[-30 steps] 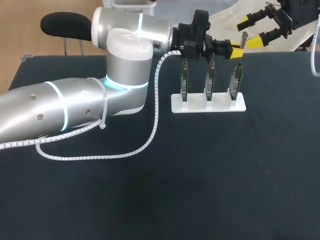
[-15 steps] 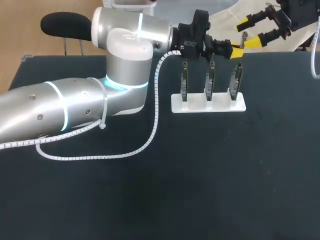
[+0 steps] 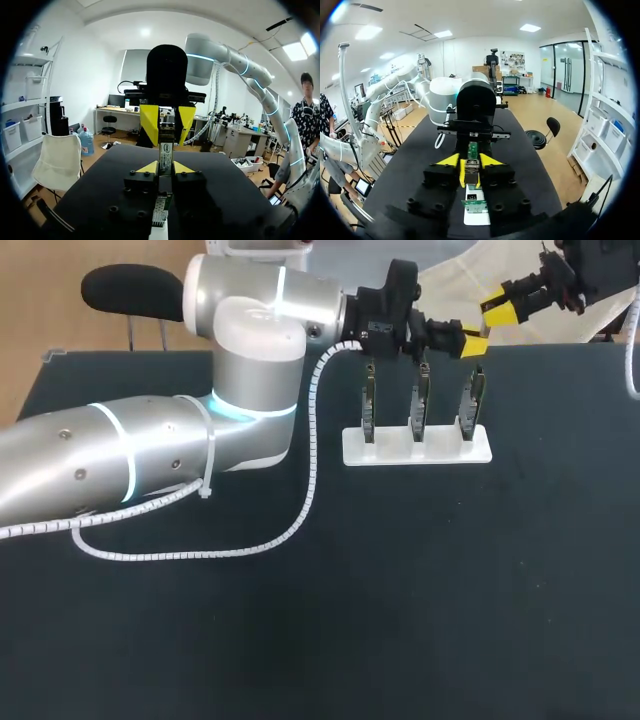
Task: Pick up the optical module with the left hand, and insert it into the network port with the right hand.
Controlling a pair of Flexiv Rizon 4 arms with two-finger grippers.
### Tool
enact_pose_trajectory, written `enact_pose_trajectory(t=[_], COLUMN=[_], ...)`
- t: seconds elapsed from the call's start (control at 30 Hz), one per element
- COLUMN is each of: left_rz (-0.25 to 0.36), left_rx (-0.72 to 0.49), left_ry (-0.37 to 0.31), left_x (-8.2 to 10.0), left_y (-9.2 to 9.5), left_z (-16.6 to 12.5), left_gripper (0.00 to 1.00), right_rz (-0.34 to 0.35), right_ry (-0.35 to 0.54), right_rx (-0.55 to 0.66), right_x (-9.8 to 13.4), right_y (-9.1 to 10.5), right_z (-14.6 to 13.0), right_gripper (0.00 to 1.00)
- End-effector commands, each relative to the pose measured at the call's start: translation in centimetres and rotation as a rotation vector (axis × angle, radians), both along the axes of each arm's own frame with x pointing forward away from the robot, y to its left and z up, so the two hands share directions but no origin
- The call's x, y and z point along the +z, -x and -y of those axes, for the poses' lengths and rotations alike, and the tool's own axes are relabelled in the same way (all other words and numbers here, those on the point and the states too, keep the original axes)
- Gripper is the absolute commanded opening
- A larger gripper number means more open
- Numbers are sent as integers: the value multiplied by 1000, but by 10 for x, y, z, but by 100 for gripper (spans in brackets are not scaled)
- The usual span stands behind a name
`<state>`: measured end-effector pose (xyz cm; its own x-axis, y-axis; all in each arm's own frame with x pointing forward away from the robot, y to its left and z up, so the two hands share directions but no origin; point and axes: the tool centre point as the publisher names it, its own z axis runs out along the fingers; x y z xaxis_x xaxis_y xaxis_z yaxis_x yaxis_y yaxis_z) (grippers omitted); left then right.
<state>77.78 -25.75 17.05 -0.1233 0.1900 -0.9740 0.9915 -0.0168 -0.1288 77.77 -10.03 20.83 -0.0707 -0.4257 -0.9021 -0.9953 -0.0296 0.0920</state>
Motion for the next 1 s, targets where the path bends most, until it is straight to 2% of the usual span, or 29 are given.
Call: enact_pose_trajectory(t=[0.03,0.37,0.4,0.43,0.97,1.0], left_rz=[-1,-1,-1,-1,-1,15], left_rx=[4,4,4,4,4,4], left_ry=[-2,-2,-2,-2,-2,6], left_x=[1,1,1,1,1,2], left_y=[-1,-1,-1,-1,-1,0], left_z=[0,0,0,0,0,0], left_gripper=[0,0,44,100,100,100], right_rz=[0,-1,0,1,8,7], right_ry=[6,8,10,11,10,11], right_rx=[-5,2,4,6,9,10], right_x=[-2,-2,-2,-2,-4,-4], right_y=[5,7,6,6,6,7], right_z=[1,1,1,1,0,0], right_gripper=[0,0,0,0,0,0])
